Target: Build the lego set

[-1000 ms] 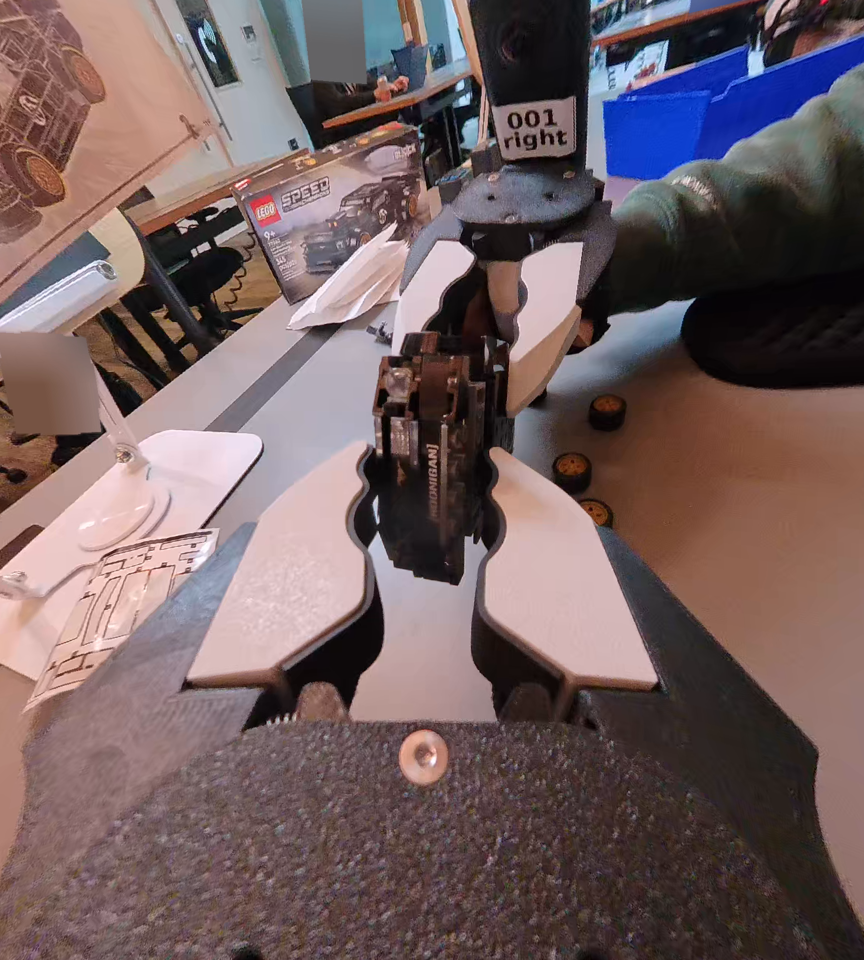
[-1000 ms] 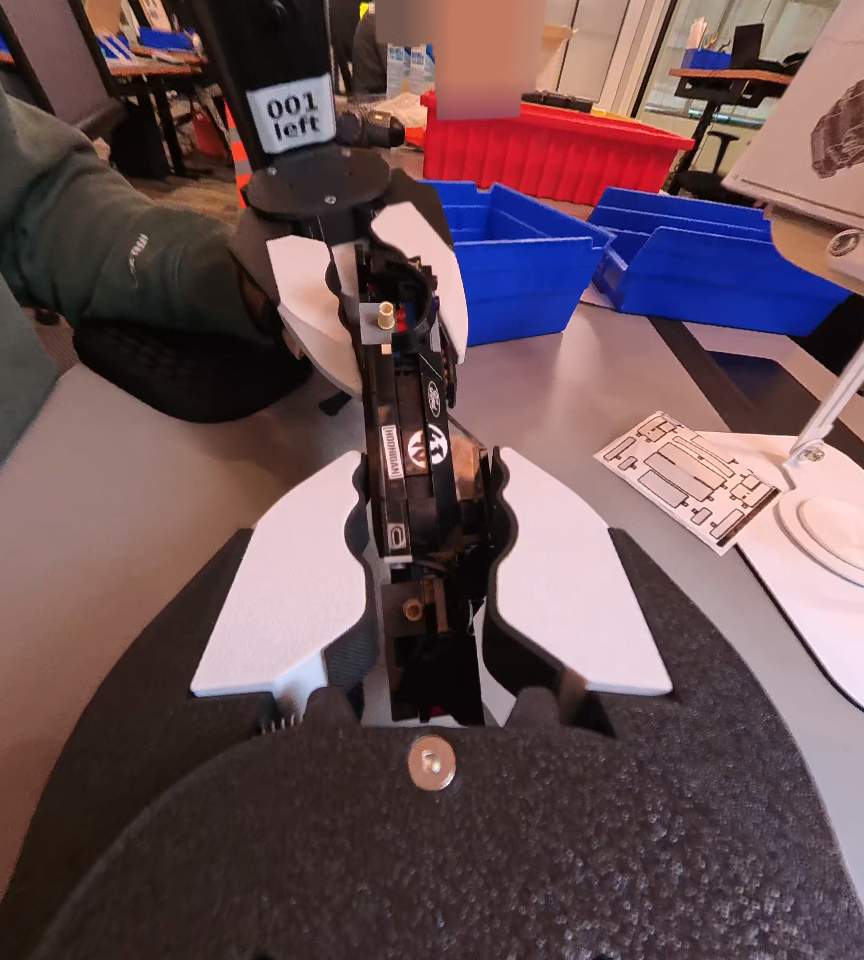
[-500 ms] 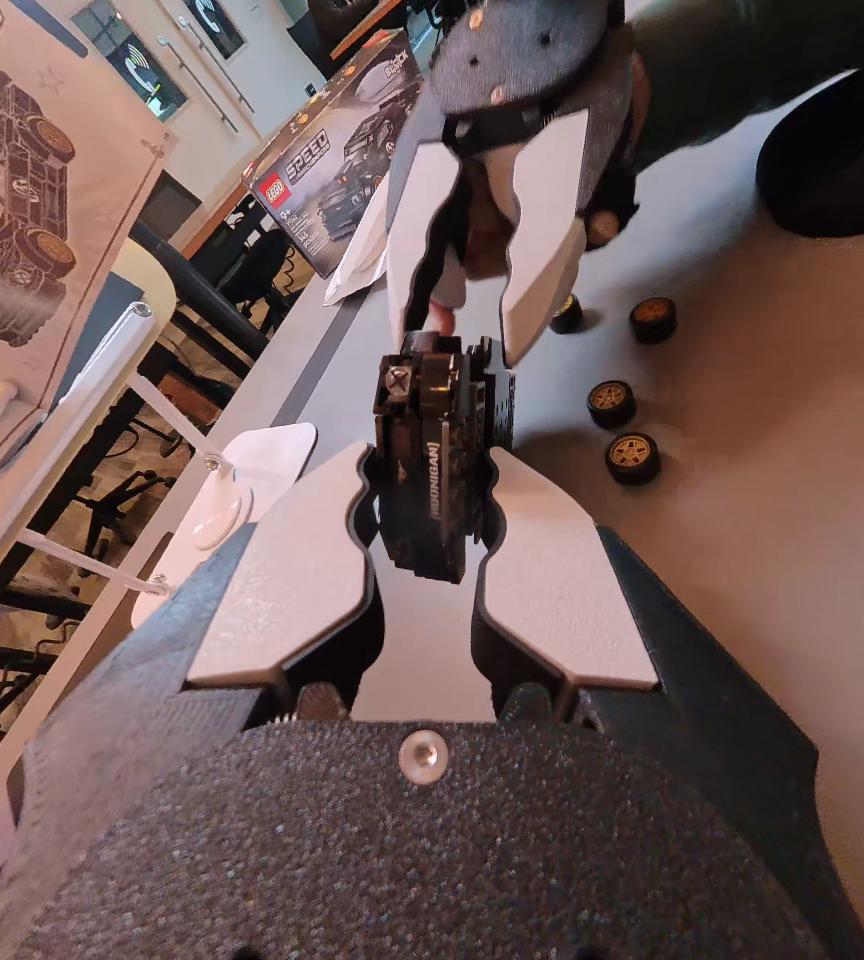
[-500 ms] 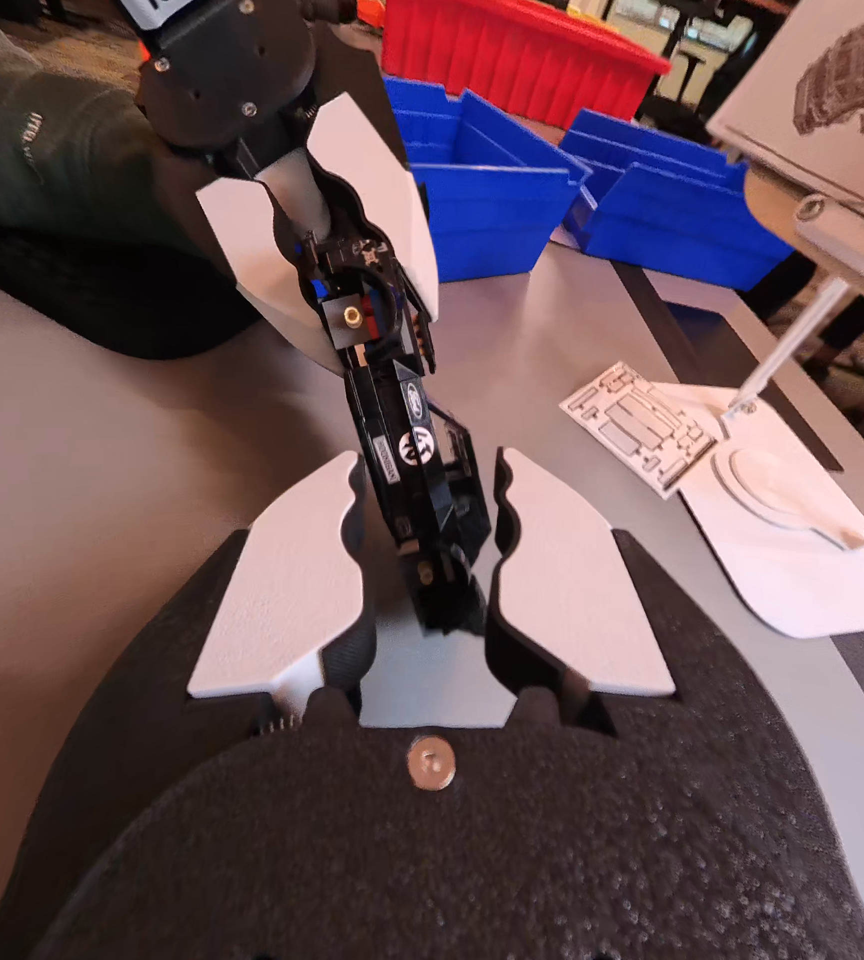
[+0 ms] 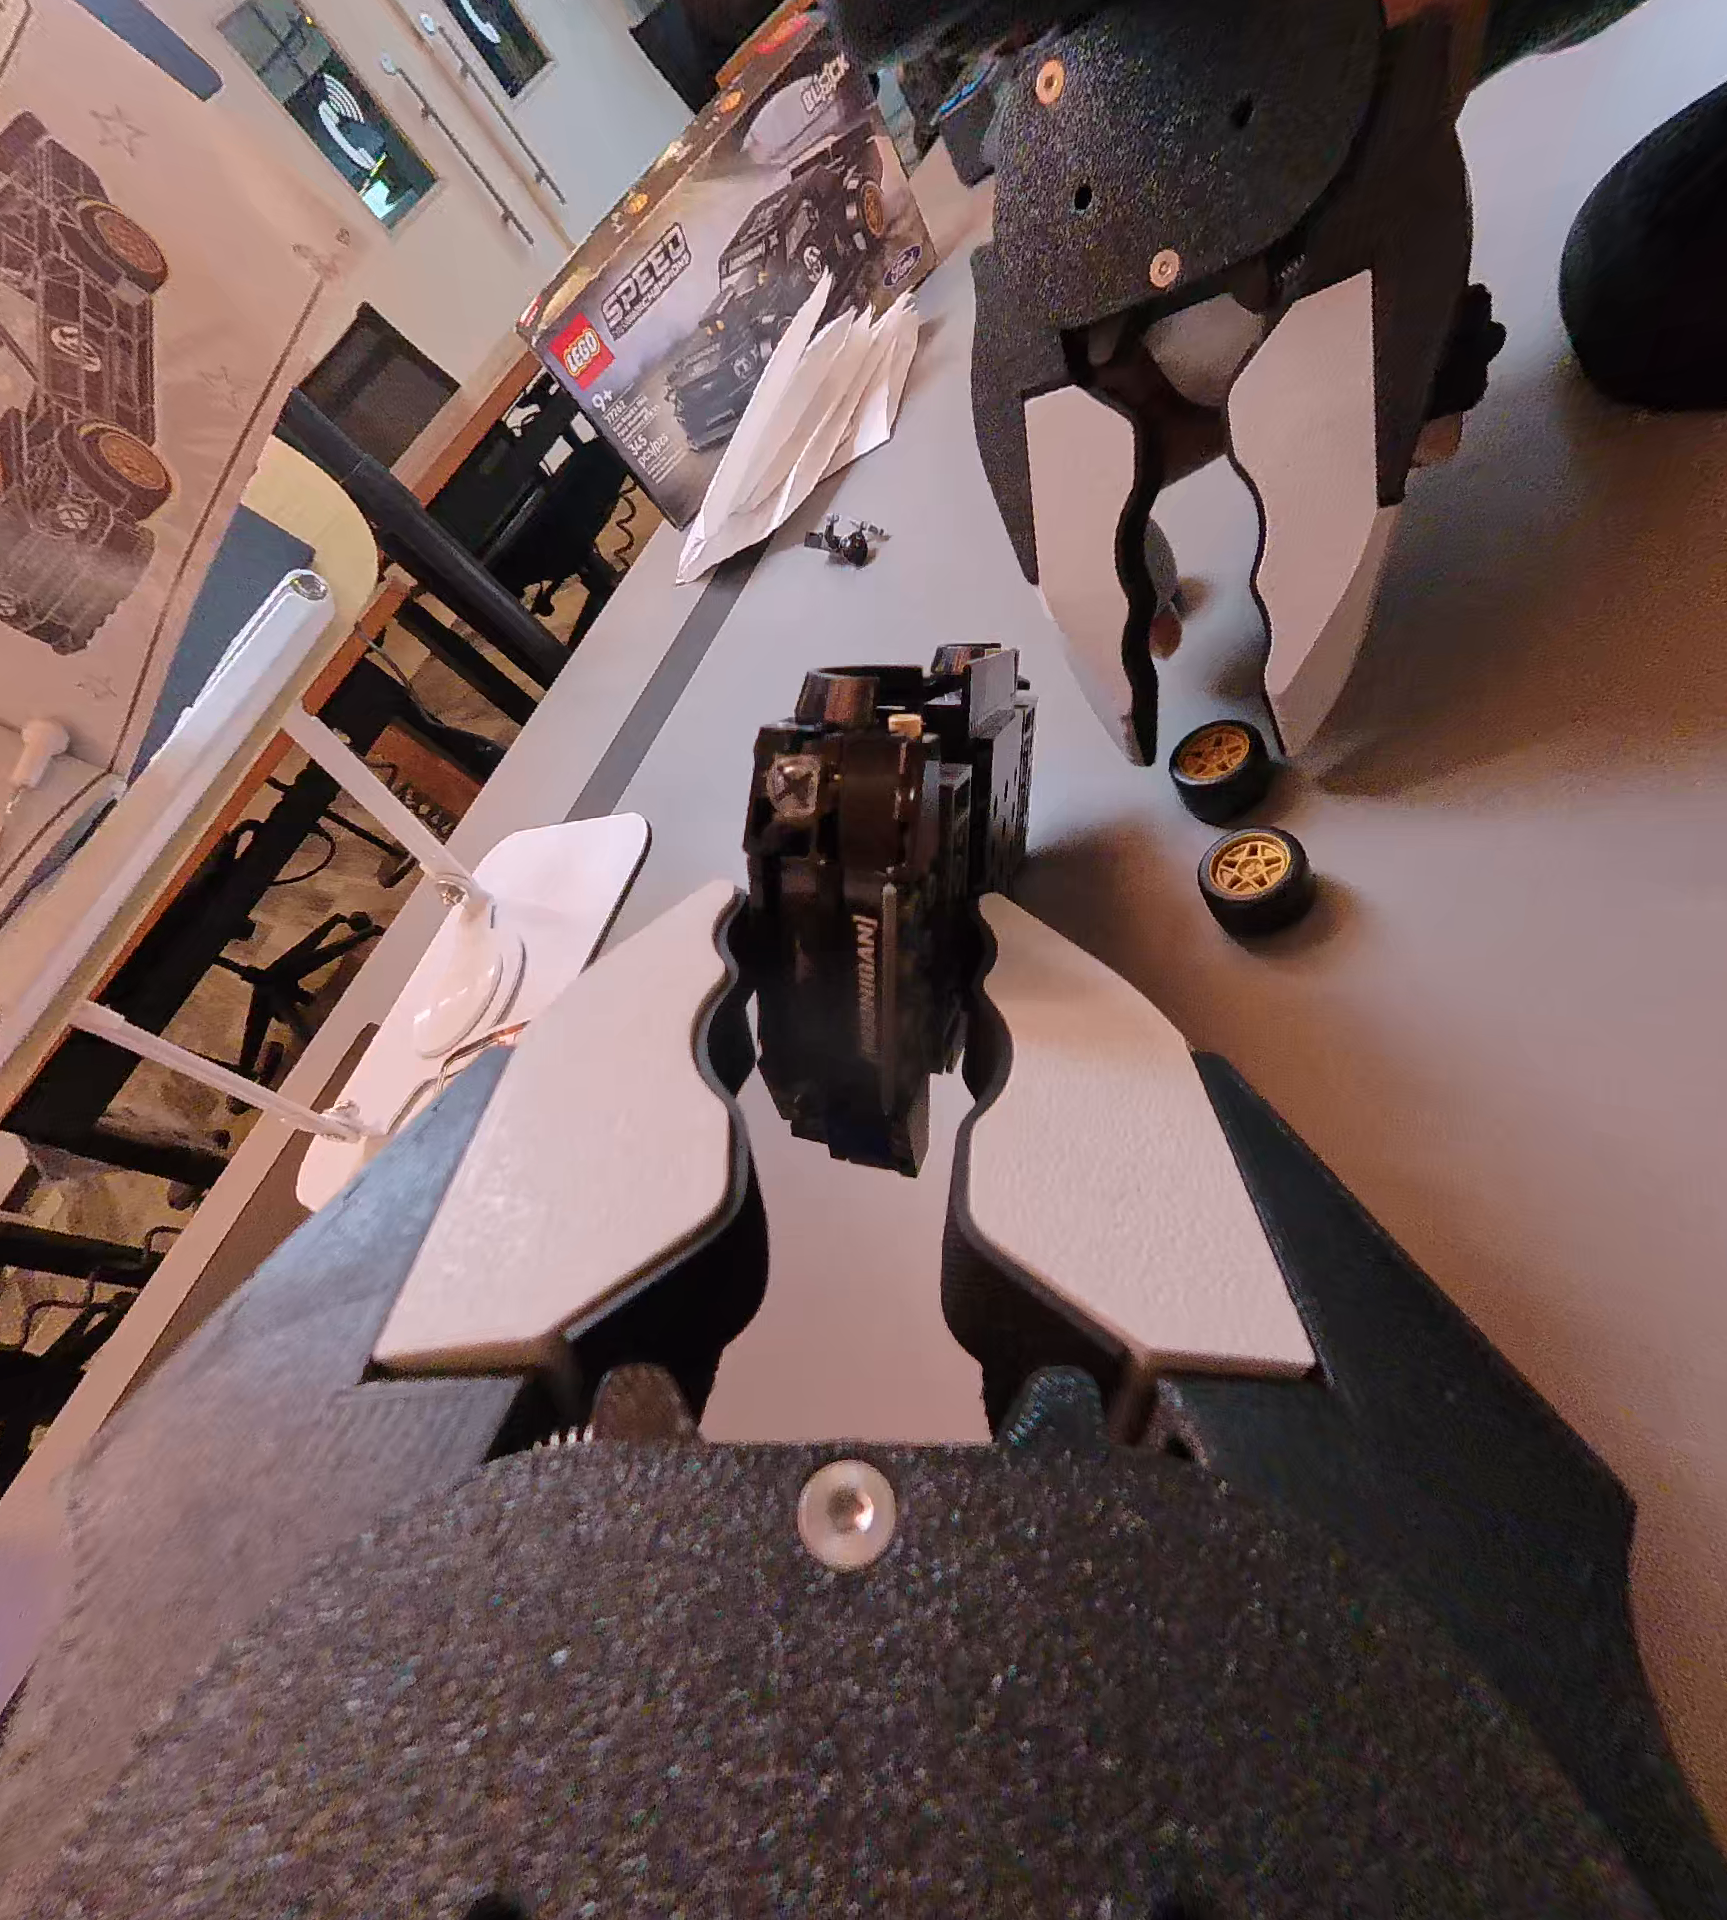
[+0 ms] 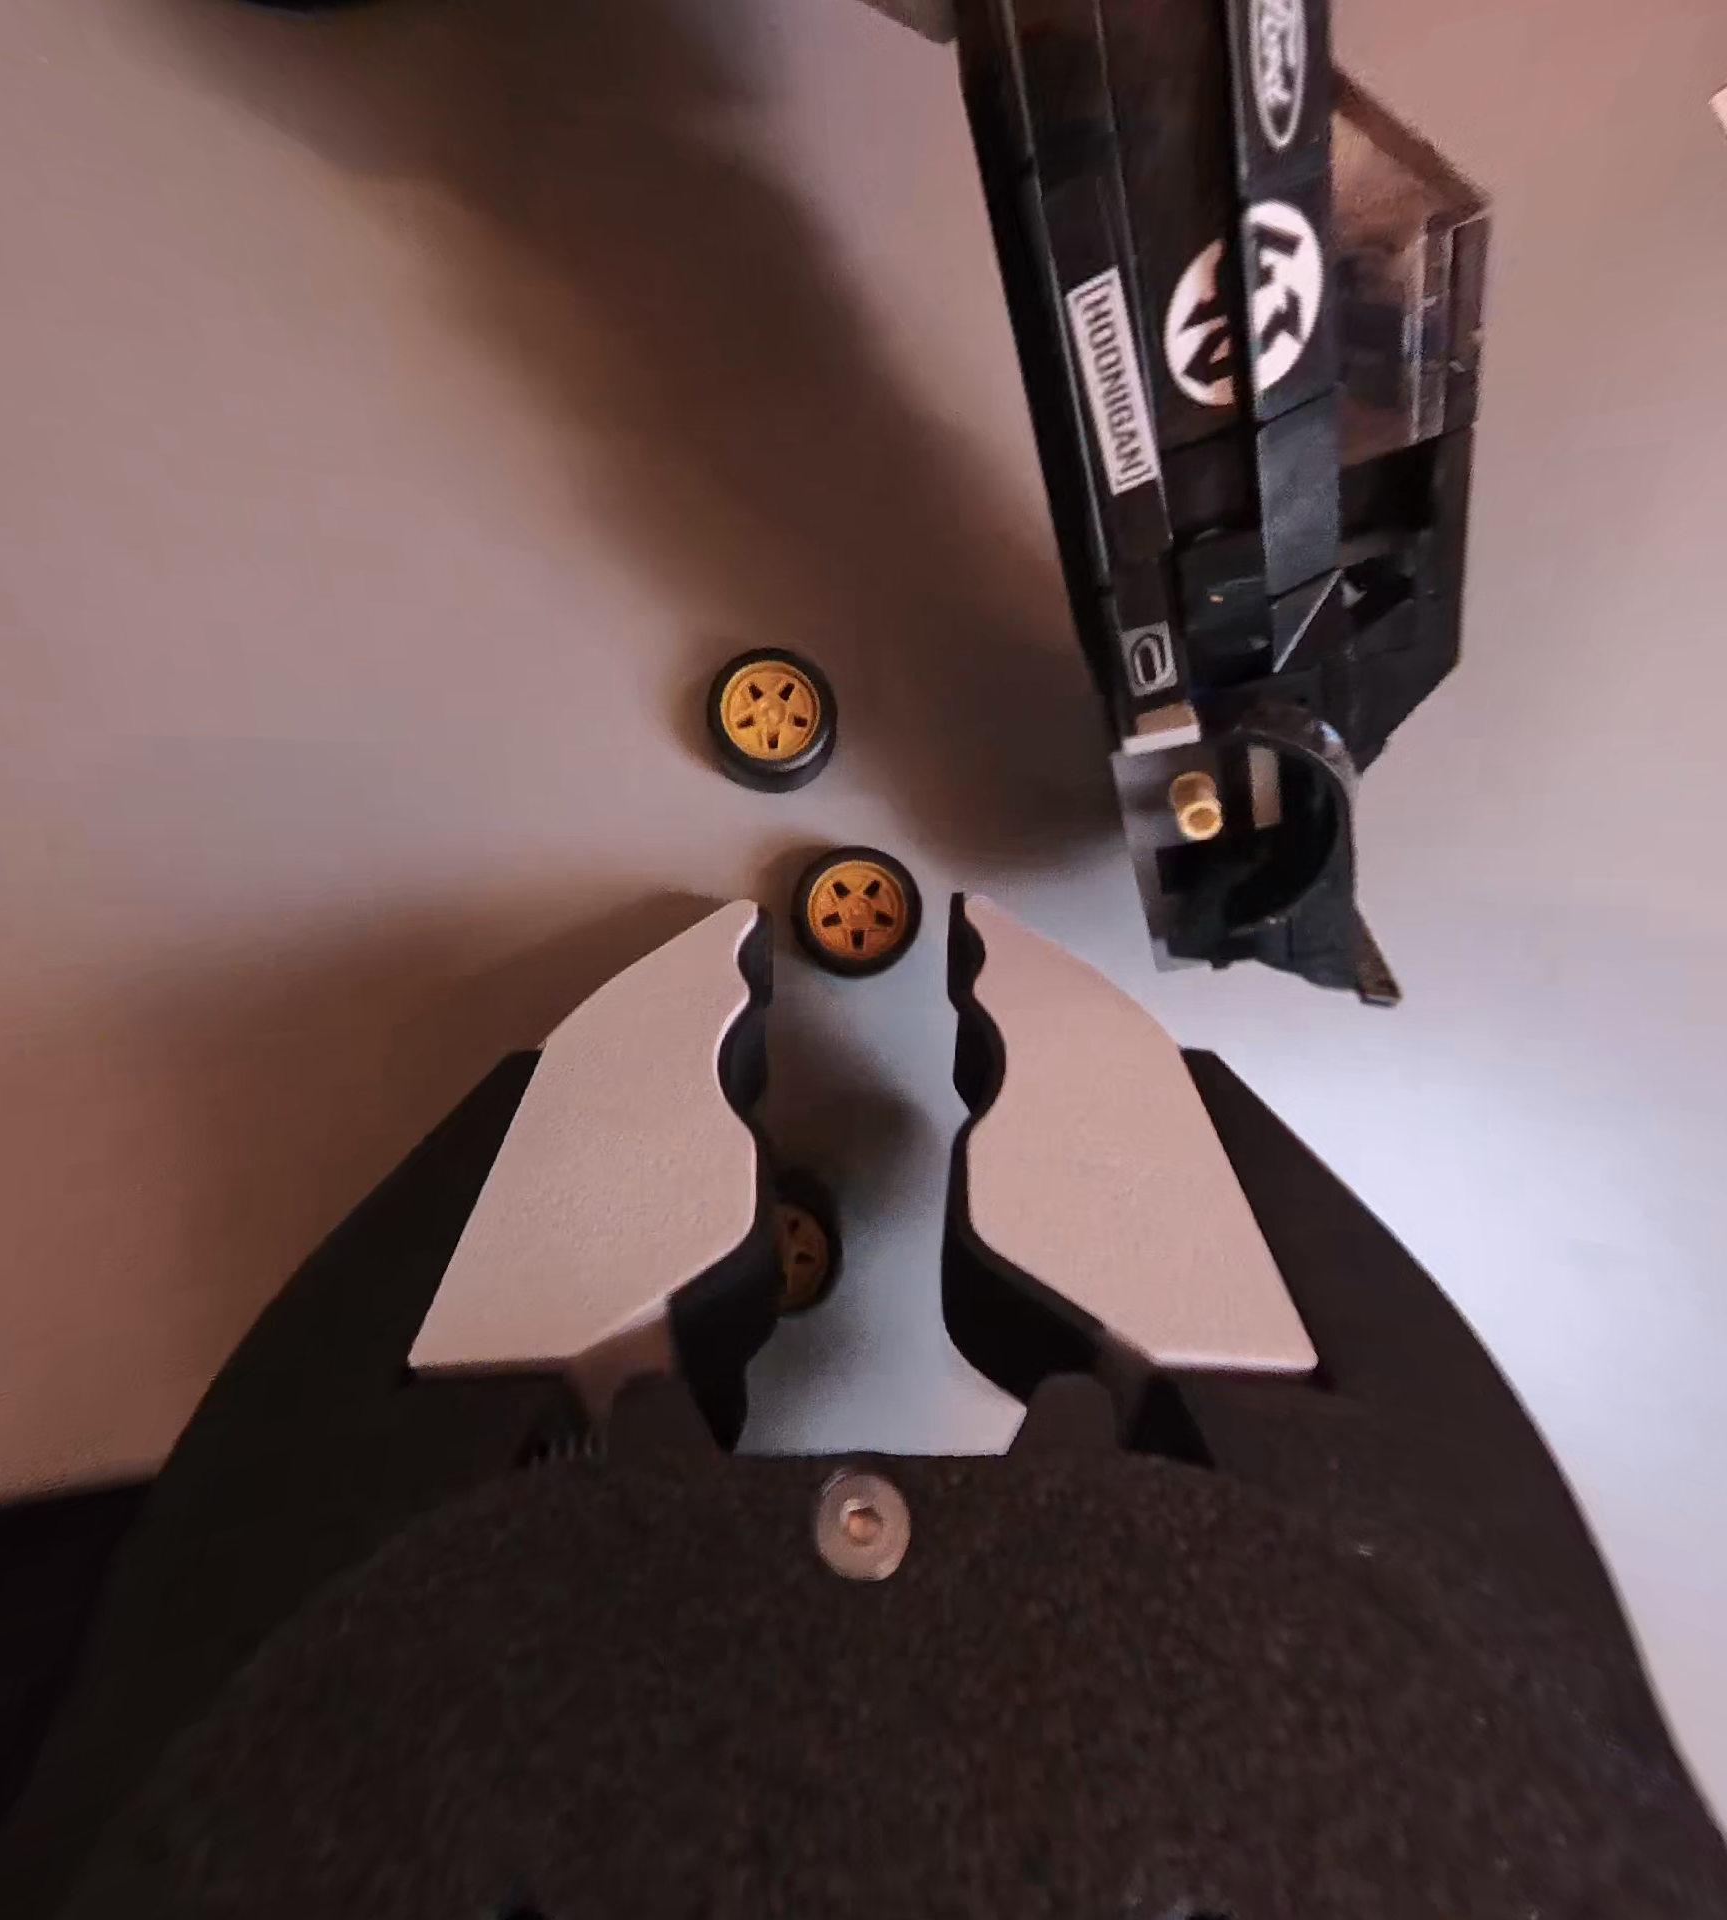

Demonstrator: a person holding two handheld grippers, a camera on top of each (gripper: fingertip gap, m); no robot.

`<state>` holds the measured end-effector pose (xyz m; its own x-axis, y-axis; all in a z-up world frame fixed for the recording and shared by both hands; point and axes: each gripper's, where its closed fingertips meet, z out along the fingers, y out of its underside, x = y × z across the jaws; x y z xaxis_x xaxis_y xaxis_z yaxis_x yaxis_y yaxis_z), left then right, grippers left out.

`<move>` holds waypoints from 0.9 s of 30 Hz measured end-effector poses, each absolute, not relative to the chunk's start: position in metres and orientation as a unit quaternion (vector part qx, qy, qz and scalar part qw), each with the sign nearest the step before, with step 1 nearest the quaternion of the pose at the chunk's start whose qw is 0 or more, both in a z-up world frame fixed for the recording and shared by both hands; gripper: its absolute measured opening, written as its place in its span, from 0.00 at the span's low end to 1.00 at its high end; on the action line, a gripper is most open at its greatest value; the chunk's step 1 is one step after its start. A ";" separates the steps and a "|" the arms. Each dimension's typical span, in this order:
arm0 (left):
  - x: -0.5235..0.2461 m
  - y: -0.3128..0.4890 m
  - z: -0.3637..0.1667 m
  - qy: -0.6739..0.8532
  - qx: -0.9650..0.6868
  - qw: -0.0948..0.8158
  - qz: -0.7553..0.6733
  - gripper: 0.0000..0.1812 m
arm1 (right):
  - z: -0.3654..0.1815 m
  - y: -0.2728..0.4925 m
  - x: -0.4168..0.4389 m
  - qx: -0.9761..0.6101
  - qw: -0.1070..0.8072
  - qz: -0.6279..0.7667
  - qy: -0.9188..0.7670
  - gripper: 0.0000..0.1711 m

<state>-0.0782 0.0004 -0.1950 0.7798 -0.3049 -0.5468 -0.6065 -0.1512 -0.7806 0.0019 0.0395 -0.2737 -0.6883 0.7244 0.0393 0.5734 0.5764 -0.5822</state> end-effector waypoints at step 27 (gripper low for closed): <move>-0.078 0.013 -0.207 0.189 -0.801 0.566 0.048 0.21 | -0.165 0.009 -0.060 -0.359 0.293 0.403 -0.789 0.14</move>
